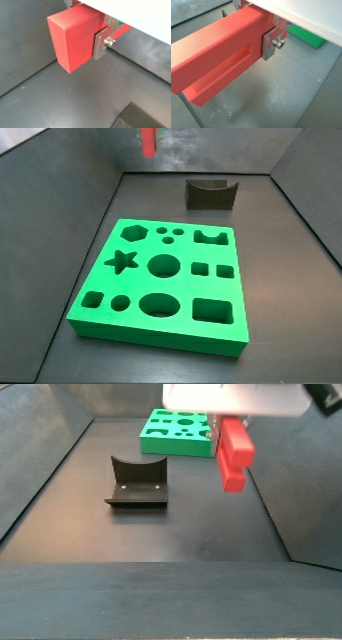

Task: Pick up the double-square object. Move up. Rotate the double-square object. Place the double-square object on the fixture. Regrasp the double-square object. Move to above the board. Insert the double-square object.
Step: Place the double-square object on the fixture.

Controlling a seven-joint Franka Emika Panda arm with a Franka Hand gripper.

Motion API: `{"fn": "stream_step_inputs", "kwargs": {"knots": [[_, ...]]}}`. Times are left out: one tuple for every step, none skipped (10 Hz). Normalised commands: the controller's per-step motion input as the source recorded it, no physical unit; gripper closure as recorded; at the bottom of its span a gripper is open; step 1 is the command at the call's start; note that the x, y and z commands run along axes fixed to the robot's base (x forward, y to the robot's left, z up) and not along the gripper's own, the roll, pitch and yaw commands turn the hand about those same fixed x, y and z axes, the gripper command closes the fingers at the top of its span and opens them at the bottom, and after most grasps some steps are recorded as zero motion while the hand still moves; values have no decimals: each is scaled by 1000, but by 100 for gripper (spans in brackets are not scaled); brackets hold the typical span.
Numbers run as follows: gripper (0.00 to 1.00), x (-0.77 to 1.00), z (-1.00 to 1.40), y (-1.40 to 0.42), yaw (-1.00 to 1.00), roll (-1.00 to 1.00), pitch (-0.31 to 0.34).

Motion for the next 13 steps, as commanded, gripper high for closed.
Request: {"fn": "stream_step_inputs", "kwargs": {"knots": [[100, -22, 775, 19, -23, 42, 47], [100, -13, 563, 18, -23, 45, 59], [100, -7, 403, 19, -22, 46, 68], [100, -3, 295, 19, -19, 45, 72], [100, 1000, 261, -501, 73, -177, 38], [100, 1000, 228, -497, 80, -180, 55], [100, 1000, 213, -435, 73, -162, 102], [100, 1000, 203, -406, 58, -164, 115], [100, 1000, 174, -363, 40, -138, 118], [100, 1000, 159, -324, 37, -106, 125], [100, 1000, 148, -293, 30, -99, 133], [100, 1000, 128, -258, 25, -96, 131], [100, 1000, 114, -229, 25, -93, 130]]}}
